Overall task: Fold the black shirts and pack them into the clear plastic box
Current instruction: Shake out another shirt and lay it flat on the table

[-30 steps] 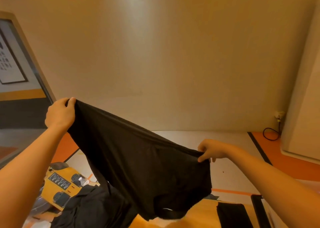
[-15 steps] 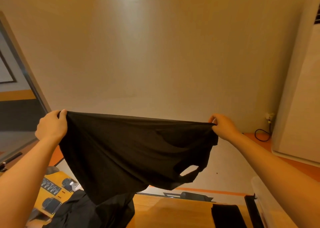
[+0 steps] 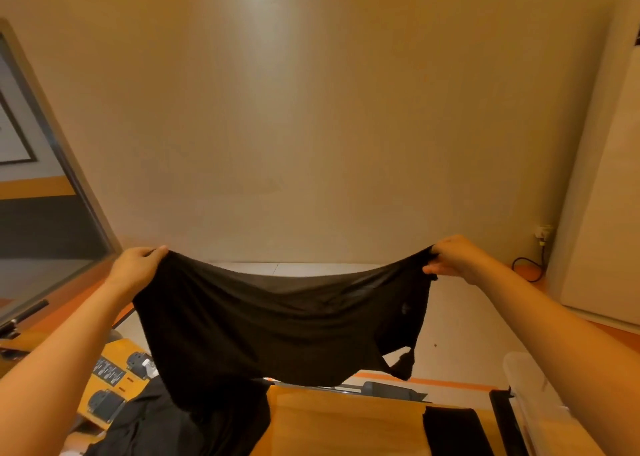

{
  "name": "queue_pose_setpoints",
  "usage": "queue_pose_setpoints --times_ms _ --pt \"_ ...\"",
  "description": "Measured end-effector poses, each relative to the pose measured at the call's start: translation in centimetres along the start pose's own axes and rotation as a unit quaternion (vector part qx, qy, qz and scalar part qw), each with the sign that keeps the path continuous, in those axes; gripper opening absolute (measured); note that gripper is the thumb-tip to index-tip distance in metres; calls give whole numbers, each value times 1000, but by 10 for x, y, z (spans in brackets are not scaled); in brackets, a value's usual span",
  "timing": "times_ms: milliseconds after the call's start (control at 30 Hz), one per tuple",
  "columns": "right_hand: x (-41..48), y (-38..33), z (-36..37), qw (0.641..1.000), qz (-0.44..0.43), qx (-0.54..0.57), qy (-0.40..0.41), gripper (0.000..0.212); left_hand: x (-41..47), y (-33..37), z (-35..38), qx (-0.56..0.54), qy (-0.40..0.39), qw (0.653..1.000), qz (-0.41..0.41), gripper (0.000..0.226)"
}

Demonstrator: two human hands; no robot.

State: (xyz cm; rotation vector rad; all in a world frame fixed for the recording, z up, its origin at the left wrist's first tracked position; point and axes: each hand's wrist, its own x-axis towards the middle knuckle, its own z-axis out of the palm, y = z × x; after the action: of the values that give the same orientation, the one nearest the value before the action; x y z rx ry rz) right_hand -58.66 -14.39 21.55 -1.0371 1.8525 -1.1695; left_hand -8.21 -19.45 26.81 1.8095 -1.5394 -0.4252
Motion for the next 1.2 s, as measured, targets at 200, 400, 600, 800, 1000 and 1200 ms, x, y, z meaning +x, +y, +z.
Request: queue_pose_setpoints --times_ms 200,400,600,800,1000,1200 --pt "-11 -13 36 990 -53 83 -101 49 -50 68 33 -188 -206 960 3 37" --pt "-72 5 77 965 -164 -29 -201 18 -99 107 95 -327 -299 896 2 27" --pt "-153 10 93 959 -177 90 -201 80 -123 157 122 -403 -304 862 54 14" --pt "-153 53 100 975 -216 -48 -24 45 -130 169 133 -477 -285 830 57 14" --pt "-115 123 91 961 -146 -235 15 5 -123 151 136 -450 -188 872 38 17" --pt "-92 159 82 984 -66 -159 48 10 -102 107 132 -413 -100 905 0 21"
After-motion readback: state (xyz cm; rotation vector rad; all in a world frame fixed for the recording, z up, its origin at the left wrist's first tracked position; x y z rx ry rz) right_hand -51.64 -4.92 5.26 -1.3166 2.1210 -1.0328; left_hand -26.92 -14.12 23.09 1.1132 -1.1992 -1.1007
